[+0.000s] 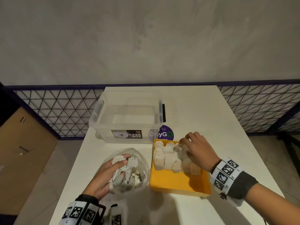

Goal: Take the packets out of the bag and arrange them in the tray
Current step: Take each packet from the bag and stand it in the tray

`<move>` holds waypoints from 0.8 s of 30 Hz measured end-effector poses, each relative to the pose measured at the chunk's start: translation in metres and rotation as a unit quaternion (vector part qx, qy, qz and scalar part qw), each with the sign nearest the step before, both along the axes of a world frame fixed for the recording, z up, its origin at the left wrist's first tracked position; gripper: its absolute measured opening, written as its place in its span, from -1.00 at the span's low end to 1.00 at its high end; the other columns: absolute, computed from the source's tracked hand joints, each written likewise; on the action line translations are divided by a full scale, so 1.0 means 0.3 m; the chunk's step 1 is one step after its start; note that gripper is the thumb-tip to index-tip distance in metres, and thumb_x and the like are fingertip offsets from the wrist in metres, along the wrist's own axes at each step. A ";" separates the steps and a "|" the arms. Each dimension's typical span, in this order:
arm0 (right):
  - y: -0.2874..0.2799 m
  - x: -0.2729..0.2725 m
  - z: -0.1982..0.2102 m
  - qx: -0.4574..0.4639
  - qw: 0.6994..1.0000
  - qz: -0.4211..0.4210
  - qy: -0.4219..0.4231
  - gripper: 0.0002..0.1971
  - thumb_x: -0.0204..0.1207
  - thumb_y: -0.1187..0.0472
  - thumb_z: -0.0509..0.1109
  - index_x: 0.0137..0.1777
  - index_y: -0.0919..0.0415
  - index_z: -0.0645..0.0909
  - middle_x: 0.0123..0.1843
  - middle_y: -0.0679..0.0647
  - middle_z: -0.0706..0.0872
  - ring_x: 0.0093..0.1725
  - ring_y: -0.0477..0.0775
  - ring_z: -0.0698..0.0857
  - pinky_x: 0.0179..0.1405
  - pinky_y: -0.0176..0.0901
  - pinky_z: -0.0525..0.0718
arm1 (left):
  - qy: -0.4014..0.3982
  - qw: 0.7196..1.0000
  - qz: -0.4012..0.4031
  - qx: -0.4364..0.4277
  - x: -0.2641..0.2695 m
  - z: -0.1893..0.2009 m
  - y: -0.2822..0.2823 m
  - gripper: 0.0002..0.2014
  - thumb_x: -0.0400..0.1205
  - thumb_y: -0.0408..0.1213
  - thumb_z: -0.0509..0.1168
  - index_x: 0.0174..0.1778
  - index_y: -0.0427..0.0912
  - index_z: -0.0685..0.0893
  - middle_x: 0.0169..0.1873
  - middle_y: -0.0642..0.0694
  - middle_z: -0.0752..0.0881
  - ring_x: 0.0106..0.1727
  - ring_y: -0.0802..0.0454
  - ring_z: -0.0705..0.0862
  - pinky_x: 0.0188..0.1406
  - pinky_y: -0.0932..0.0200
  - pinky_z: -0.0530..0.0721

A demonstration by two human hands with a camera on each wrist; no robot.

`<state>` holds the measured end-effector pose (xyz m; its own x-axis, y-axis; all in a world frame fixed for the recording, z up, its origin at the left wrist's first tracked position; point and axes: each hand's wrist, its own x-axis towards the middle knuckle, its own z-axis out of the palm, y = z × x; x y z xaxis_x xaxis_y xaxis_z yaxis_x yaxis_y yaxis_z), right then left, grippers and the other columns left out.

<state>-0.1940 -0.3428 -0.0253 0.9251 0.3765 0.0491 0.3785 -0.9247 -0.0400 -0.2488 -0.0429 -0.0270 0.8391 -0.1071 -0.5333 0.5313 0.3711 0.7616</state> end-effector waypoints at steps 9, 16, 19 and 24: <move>0.309 -0.056 0.096 0.261 0.926 0.141 0.235 -0.66 0.52 0.34 0.27 0.28 0.17 0.40 0.11 -0.07 0.43 0.00 -0.21 0.38 -0.01 -0.53 0.37 | -0.017 0.988 0.085 -0.126 0.012 0.031 -0.004 -0.73 0.62 -0.46 0.19 0.21 -0.28 0.65 -0.25 -0.16 0.83 -0.43 0.07 0.76 -0.50 0.30 0.69; 0.455 -0.059 0.080 0.313 0.840 0.147 0.418 -0.11 0.48 0.20 0.45 0.60 0.13 -0.13 0.44 0.06 0.47 0.29 -0.07 0.52 0.27 -0.38 0.46 | -0.021 0.977 0.109 -0.184 0.004 0.060 -0.030 -0.43 0.26 -0.34 0.60 0.22 -0.24 0.67 0.07 -0.34 0.78 -0.05 -0.19 0.81 -0.26 -0.06 0.79; 0.478 -0.041 0.082 0.346 0.818 0.131 0.441 -0.17 0.48 0.23 0.45 0.59 0.15 -0.04 0.46 0.04 0.43 0.37 -0.04 0.47 0.38 -0.30 0.44 | -0.019 0.972 0.111 -0.205 0.000 0.052 -0.025 -0.51 0.35 -0.35 0.51 0.23 -0.21 0.66 0.04 -0.33 0.78 -0.05 -0.22 0.81 -0.19 -0.14 0.80; 0.487 -0.017 0.061 0.340 0.826 0.110 0.436 -0.31 0.45 0.14 0.48 0.51 0.18 0.24 0.42 0.13 0.50 0.38 0.09 0.53 0.44 0.07 0.48 | -0.039 0.966 0.115 -0.227 -0.003 0.036 -0.010 -0.22 -0.02 -0.35 0.74 0.17 -0.23 0.70 0.07 -0.34 0.77 -0.03 -0.22 0.80 -0.23 -0.09 0.79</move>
<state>-0.1992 -0.1968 -0.0070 0.6336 0.6993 -0.3311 0.0871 -0.4896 -0.8676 -0.2497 -0.0460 -0.0162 0.9041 -0.1209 -0.4099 0.3430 0.7775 0.5271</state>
